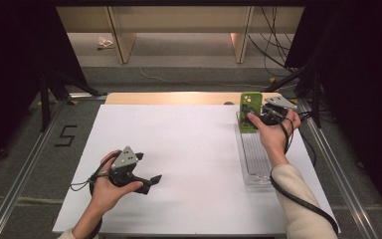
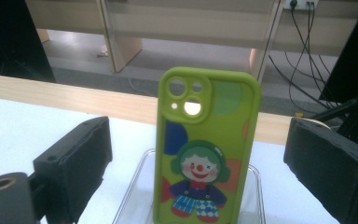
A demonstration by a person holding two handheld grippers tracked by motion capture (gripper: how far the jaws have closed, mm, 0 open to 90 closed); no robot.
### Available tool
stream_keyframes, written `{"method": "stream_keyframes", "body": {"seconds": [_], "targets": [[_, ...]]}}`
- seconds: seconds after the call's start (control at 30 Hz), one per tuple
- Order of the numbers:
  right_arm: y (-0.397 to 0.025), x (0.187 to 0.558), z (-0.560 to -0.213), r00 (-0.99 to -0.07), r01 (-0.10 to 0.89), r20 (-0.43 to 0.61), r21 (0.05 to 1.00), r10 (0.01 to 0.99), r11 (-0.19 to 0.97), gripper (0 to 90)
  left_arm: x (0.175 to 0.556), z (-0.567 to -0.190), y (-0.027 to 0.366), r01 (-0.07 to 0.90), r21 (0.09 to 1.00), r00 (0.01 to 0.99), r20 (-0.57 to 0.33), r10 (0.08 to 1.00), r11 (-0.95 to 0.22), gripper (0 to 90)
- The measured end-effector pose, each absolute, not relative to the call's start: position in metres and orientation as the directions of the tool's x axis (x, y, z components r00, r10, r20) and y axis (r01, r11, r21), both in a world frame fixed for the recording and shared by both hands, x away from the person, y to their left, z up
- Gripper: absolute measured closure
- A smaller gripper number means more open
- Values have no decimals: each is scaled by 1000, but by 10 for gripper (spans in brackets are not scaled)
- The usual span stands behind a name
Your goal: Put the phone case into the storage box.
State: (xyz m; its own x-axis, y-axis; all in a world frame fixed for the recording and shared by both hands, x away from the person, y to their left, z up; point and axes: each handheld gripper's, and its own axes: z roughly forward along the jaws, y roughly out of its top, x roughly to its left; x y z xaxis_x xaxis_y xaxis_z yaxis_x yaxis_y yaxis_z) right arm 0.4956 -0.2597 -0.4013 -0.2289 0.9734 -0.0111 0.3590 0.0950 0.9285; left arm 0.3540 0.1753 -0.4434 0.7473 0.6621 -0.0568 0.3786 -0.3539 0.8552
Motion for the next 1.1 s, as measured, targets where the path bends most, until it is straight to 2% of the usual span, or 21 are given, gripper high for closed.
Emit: {"method": "stream_keyframes", "body": {"seconds": [1.1], "targets": [[-262, 444, -404, -359, 320, -12, 938, 933, 135, 107, 354, -444, 174, 380, 854, 746, -56, 663, -356, 4]]}}
